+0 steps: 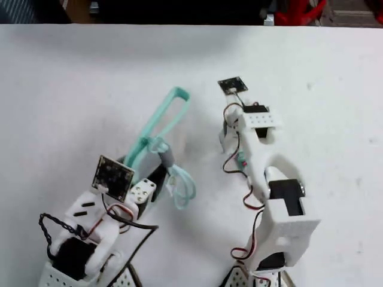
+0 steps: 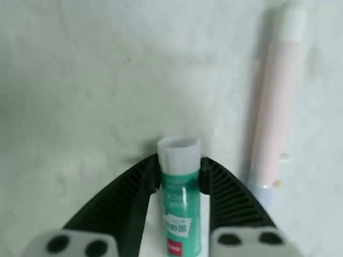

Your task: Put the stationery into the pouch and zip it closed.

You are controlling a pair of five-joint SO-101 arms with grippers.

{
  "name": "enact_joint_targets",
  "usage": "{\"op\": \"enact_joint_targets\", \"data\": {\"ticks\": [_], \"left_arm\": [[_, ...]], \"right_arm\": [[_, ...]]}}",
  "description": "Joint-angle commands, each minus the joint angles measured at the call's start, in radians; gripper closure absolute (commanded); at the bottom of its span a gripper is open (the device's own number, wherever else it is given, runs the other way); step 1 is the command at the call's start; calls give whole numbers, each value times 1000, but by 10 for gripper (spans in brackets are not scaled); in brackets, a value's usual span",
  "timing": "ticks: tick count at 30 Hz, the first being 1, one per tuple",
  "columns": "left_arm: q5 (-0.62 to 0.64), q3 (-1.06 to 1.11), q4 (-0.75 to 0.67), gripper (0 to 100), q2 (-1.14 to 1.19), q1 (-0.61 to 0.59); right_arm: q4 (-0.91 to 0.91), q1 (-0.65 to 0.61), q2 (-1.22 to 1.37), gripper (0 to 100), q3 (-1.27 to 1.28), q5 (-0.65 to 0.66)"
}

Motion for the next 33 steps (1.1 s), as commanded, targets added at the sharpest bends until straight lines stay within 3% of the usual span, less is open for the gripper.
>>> {"op": "enact_joint_targets", "data": {"ticks": [1, 33], "left_arm": [[-8, -5, -29, 839, 12, -7], [-8, -3, -29, 839, 12, -5]], "right_arm": [[2, -22, -2, 965, -26, 11], [-31, -21, -10, 981, -21, 6]]}}
